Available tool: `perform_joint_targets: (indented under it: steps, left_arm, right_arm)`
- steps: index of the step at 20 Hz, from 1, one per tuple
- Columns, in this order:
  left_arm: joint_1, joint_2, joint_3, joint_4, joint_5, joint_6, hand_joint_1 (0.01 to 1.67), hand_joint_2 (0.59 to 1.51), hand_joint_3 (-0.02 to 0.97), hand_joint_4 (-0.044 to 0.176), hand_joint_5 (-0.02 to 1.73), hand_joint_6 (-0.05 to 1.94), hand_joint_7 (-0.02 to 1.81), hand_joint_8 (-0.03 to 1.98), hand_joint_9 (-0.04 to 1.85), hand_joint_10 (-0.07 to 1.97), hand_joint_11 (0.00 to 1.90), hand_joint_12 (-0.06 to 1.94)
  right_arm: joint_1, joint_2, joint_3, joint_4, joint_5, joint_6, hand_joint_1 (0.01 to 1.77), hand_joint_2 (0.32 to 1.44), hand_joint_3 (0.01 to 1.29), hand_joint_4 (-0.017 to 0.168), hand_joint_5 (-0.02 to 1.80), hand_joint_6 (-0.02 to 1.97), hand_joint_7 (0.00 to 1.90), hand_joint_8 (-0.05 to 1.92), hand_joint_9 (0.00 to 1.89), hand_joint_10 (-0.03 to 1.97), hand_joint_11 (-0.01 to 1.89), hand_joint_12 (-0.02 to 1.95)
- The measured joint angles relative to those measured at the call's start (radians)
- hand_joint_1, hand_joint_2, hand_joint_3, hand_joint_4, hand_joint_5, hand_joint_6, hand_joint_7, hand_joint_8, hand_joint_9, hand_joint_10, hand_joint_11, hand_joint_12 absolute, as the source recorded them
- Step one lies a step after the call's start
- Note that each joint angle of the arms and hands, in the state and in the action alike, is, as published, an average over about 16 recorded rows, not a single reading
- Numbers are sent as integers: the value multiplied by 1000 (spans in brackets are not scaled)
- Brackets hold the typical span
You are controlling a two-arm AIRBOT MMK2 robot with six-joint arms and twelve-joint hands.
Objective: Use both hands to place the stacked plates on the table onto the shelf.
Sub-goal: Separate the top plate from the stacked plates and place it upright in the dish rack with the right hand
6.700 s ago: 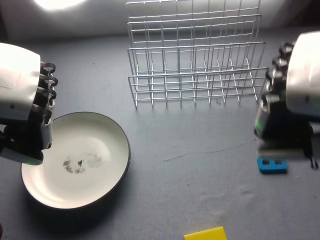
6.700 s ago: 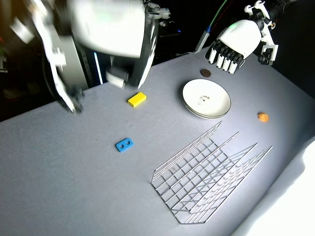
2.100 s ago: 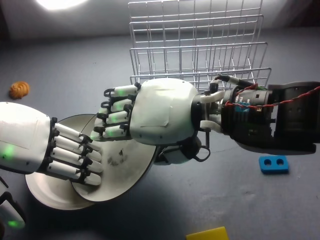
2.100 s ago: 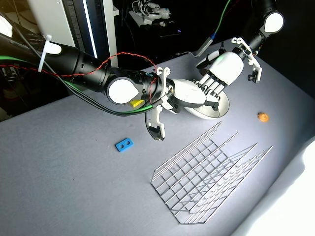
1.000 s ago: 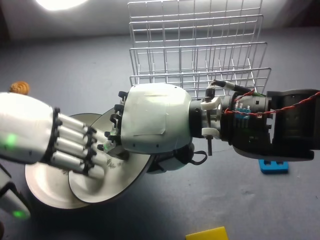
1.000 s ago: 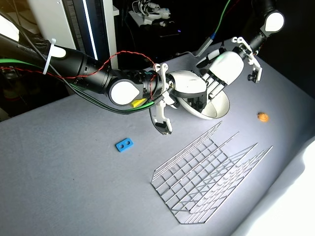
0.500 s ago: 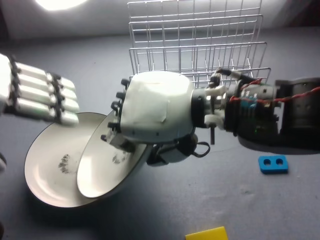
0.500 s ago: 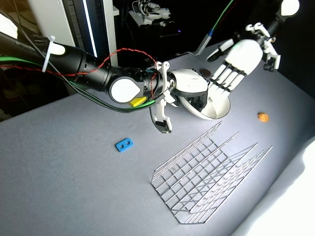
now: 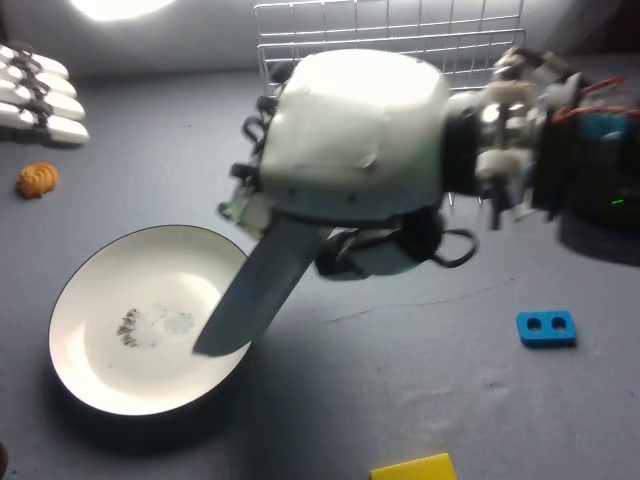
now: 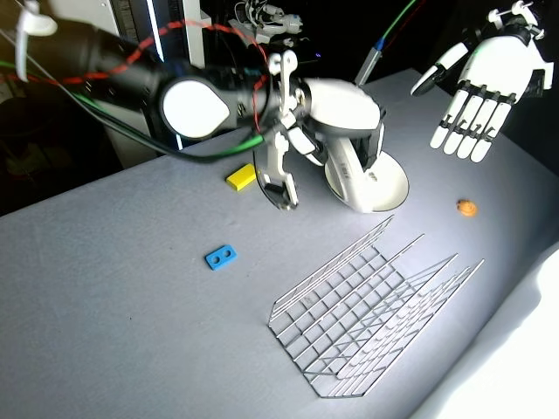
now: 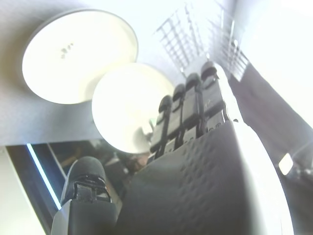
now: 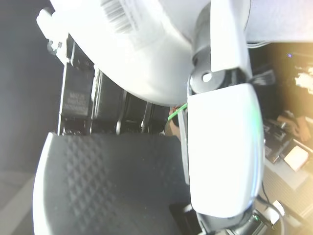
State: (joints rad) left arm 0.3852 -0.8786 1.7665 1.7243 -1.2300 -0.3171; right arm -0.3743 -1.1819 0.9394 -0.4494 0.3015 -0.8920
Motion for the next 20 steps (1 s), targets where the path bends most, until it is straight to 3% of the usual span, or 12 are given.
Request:
perform_joint_targets:
  steps: [4, 8, 16, 20]
  left_arm:
    - [-21, 4, 33, 13, -1, -29, 17, 1162, 20, 6, 33, 20, 26, 8, 18, 5, 18, 6]
    - [-31, 4, 54, 23, 0, -45, 17, 1161, 20, 6, 30, 19, 22, 8, 15, 5, 17, 6]
    - [-33, 4, 59, 34, 6, -51, 17, 1161, 21, 7, 25, 20, 21, 7, 16, 5, 16, 6]
    - [-32, 4, 57, 40, 8, -51, 17, 1161, 21, 7, 27, 20, 19, 8, 18, 5, 17, 6]
  right_arm:
    - [74, 82, -56, -95, -27, 144, 1213, 939, 11, -1, 978, 937, 1184, 660, 1311, -13, 1144, 591]
    - [145, 141, -67, -257, -16, 380, 1216, 939, 11, -3, 974, 939, 1183, 679, 1312, -13, 1139, 604]
    - [261, 180, 12, -583, 20, 943, 1217, 939, 11, -4, 964, 957, 1183, 683, 1321, -13, 1120, 610]
    - [306, 183, 63, -646, -2, 1126, 1221, 949, 11, -5, 956, 957, 1187, 683, 1330, -14, 1113, 613]
